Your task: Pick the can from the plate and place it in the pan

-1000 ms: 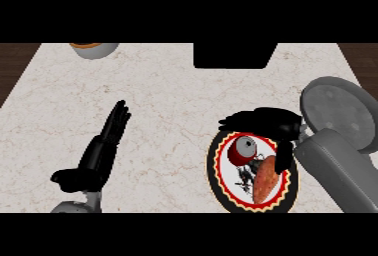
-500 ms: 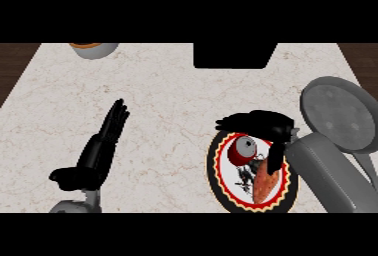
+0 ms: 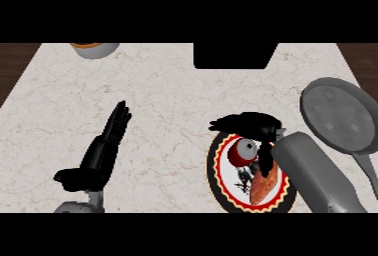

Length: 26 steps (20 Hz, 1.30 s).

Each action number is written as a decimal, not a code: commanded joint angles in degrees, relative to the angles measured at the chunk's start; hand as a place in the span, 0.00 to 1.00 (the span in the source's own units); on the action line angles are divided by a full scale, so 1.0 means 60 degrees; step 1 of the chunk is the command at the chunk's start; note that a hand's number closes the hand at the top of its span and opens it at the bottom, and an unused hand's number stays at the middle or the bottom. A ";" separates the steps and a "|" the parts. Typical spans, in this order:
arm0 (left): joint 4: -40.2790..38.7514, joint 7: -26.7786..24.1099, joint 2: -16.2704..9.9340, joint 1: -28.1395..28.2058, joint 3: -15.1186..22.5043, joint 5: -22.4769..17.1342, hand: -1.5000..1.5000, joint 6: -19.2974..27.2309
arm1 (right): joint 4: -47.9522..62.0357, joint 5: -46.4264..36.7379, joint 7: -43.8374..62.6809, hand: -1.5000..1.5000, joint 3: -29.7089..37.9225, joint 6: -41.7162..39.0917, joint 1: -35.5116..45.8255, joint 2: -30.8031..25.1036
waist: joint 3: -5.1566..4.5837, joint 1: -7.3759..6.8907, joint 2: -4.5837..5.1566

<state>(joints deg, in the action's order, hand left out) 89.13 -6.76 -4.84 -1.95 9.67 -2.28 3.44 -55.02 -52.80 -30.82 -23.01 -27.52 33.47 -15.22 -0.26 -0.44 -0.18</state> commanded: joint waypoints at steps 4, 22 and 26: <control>0.0097 0.0460 0.0178 -0.0378 -0.0020 0.0208 0.50 0.0154 | 0.0490 -0.1248 -0.0653 1.00 -0.0827 0.0651 0.0200 0.0457 | 0.0045 0.0010 0.0036; 0.0114 0.0092 0.0083 0.0210 -0.0425 0.0145 0.50 0.0015 | 0.1490 -0.0777 0.3957 1.00 0.3288 0.3177 -0.0164 0.1067 | 0.0025 0.0684 -0.0102; 0.0163 -0.0041 -0.0025 0.0350 -0.0508 0.0109 0.50 -0.0056 | 0.0896 -0.1006 0.6915 1.00 0.4295 0.4933 -0.0076 0.1498 | 0.0008 0.0618 -0.0158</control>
<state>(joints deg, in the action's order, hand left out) 89.91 -6.25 -4.37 -0.56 7.18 -1.43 3.44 -48.06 -58.46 -4.83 -3.33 -5.49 33.23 -8.43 -0.26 3.13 -1.05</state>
